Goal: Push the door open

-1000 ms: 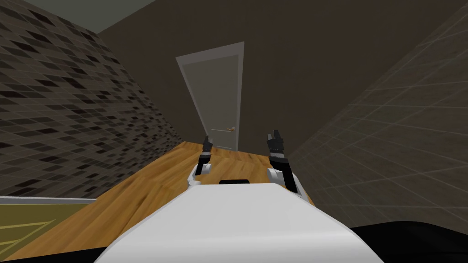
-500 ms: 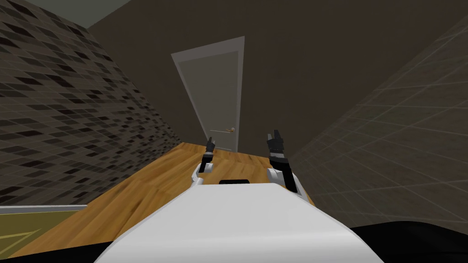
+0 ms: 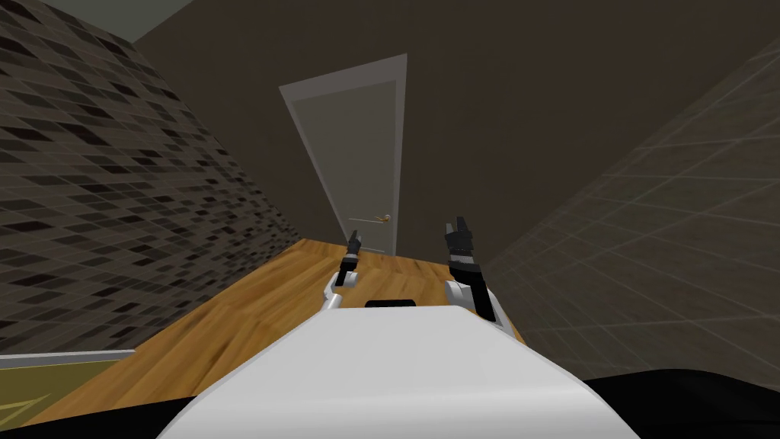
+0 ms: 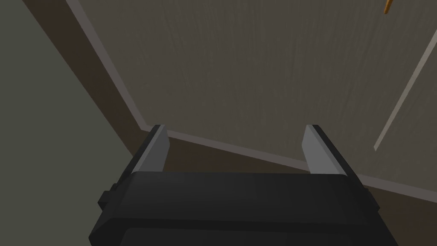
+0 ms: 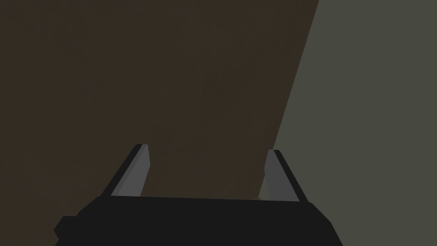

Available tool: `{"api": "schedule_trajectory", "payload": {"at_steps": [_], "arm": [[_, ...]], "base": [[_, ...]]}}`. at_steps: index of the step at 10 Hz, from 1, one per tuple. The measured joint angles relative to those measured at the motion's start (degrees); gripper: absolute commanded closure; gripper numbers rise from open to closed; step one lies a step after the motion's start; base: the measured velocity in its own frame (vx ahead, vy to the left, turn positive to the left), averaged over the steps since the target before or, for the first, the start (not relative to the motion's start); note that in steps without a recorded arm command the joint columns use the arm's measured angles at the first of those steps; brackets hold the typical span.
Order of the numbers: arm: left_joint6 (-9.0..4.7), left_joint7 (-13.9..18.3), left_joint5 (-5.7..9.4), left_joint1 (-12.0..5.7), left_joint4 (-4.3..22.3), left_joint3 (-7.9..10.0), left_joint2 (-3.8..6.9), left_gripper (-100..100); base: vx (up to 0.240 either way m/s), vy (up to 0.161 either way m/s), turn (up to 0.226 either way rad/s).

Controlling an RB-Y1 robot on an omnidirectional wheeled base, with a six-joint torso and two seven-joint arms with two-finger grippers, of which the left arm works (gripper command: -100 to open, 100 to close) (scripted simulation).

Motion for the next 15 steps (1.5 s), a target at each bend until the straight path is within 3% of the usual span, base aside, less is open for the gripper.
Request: {"api": "schedule_trajectory", "payload": {"at_steps": [3, 10, 15], "arm": [[-0.87, -0.5, -0.33, -2.15, 5.4, -0.39, -0.39, -100], [-1.13, -1.1, -0.99, -7.72, 17.3, -1.30, -0.60, -100], [-1.29, -1.9, -1.49, -11.53, 25.2, -1.87, -1.47, -100]], "base": [[0.092, -0.010, -0.007], [0.104, -0.013, -0.006], [0.092, -0.009, -0.006]]}}
